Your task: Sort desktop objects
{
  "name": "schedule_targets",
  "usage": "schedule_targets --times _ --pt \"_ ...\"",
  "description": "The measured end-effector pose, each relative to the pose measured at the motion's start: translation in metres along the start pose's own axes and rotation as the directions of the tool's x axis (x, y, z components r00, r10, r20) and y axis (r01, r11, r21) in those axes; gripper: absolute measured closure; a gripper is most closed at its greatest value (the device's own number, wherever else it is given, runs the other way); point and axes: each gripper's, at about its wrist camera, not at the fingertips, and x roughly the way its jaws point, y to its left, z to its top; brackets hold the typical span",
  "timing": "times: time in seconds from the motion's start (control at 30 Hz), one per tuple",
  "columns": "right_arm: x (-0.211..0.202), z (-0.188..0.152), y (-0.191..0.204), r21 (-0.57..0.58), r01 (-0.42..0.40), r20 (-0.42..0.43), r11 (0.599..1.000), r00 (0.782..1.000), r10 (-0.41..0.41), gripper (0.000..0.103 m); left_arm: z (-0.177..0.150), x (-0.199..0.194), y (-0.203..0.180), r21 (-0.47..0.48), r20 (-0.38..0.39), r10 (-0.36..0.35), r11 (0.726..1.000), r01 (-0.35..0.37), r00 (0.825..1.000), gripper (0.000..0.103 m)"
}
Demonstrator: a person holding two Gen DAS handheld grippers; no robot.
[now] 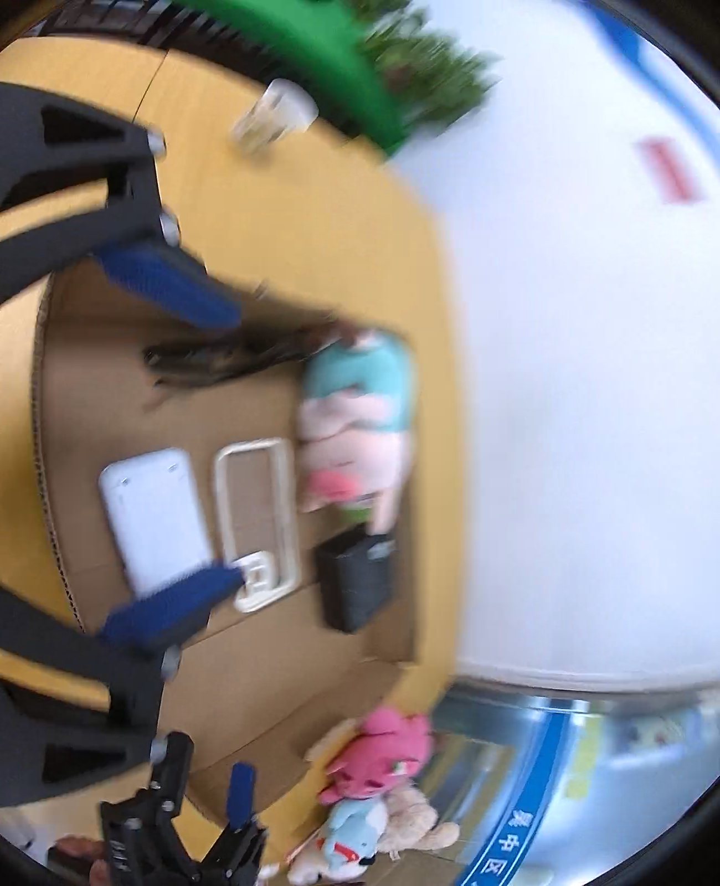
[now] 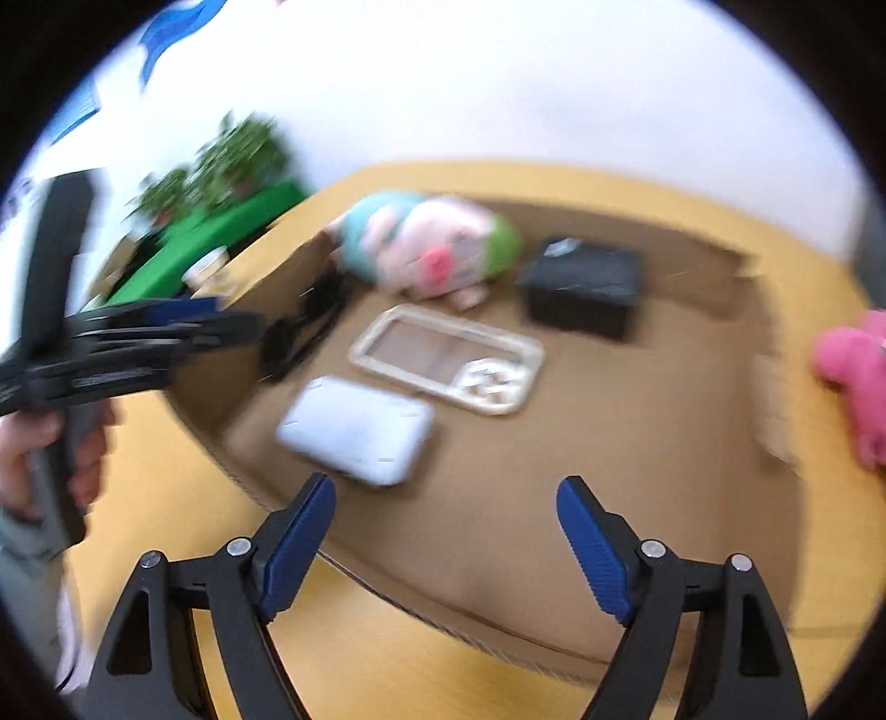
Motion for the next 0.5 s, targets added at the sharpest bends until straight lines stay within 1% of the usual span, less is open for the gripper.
schedule_targets --times 0.03,0.07,0.1,0.13,0.2,0.3,0.4,0.47,0.5 --pt "-0.001 -0.01 -0.006 0.05 0.025 0.028 0.998 0.999 -0.027 0.02 -0.011 -0.012 -0.006 0.003 0.073 0.028 1.0 -0.029 0.997 0.0" --pt "0.001 -0.017 -0.01 0.089 0.038 0.041 0.995 0.998 -0.042 0.02 -0.017 -0.015 -0.012 0.007 0.099 0.037 0.999 -0.038 0.994 0.0" --pt "0.003 -0.025 -0.016 0.135 0.06 0.052 0.989 0.996 -0.067 0.02 -0.024 -0.016 -0.017 0.01 0.105 0.045 0.999 -0.046 0.993 0.0" --pt "0.004 -0.03 -0.019 0.164 0.087 0.075 0.983 0.992 -0.101 0.02 -0.033 -0.013 -0.023 0.01 0.093 0.05 0.999 -0.052 0.994 0.0" --pt "0.0 -0.038 -0.014 0.141 0.144 0.167 0.98 0.972 -0.167 0.02 -0.04 -0.001 -0.038 0.011 0.068 0.056 0.998 -0.057 0.996 0.0" --pt "-0.003 -0.039 -0.011 0.14 0.149 0.184 0.979 0.968 -0.173 0.02 -0.052 0.011 -0.05 0.007 0.039 0.064 0.998 -0.064 0.997 0.0" --pt "-0.009 -0.039 -0.009 0.131 0.164 0.187 0.978 0.964 -0.187 0.019 -0.053 0.013 -0.049 -0.032 0.041 0.051 0.998 -0.05 0.998 0.0" --pt "-0.008 -0.039 -0.009 0.13 0.172 0.176 0.976 0.965 -0.194 0.016 -0.055 0.02 -0.046 -0.051 0.025 0.046 0.998 -0.044 0.999 0.0" --pt "-0.006 -0.04 -0.005 0.112 0.194 0.18 0.974 0.961 -0.212 0.015 -0.058 0.025 -0.047 -0.064 0.007 0.044 0.997 -0.043 0.999 0.001"
